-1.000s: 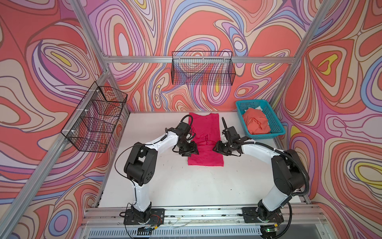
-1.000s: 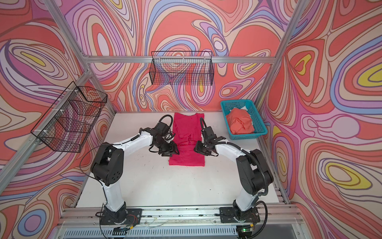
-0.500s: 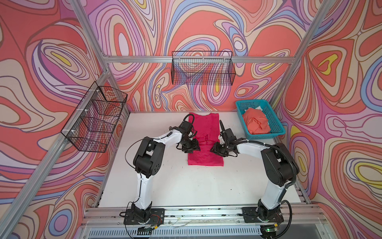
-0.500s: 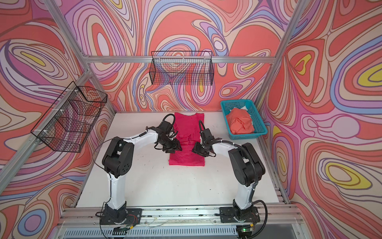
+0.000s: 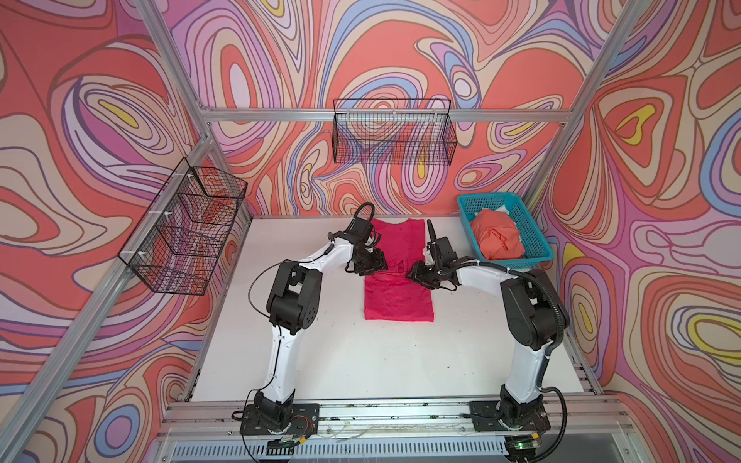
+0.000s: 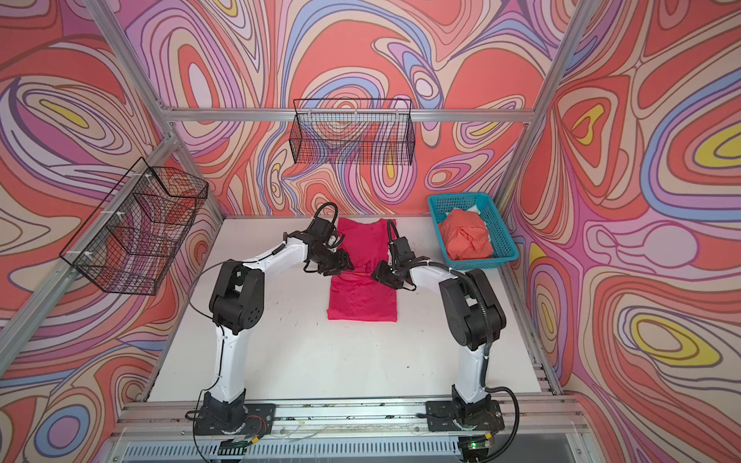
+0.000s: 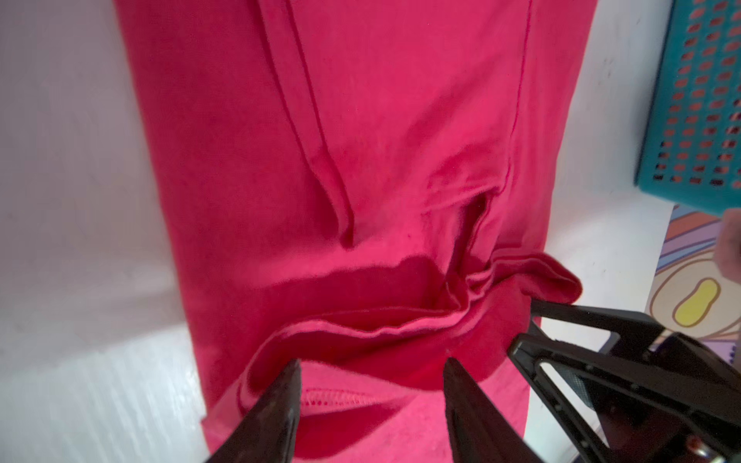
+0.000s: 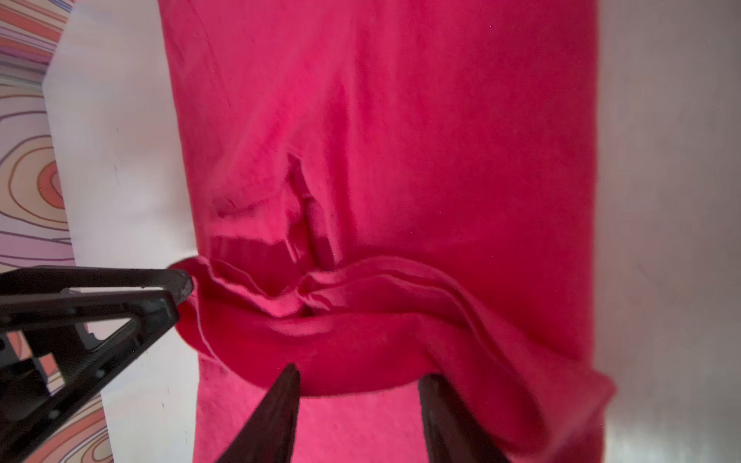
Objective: Fold and stack the t-shirts
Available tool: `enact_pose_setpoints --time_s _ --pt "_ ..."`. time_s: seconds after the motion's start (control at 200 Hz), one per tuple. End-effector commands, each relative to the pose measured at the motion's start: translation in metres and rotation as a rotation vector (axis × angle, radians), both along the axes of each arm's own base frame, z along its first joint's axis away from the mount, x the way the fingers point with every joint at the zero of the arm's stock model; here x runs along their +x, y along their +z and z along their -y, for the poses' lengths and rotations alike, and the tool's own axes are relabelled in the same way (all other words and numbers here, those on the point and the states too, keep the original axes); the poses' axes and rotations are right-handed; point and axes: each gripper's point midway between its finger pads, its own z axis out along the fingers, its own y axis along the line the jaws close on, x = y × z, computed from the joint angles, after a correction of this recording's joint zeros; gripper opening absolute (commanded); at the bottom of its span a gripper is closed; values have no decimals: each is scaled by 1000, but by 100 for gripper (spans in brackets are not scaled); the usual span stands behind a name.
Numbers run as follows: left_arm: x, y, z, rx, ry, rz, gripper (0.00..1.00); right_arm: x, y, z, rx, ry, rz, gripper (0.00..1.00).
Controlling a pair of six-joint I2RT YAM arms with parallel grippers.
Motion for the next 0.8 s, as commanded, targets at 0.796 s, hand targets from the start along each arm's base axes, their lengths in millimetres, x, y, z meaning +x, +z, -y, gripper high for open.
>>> enact_pose_setpoints --time_s 0.796 --pt "-109 31 15 -193 -42 -142 54 -76 26 -19 97 -15 -33 51"
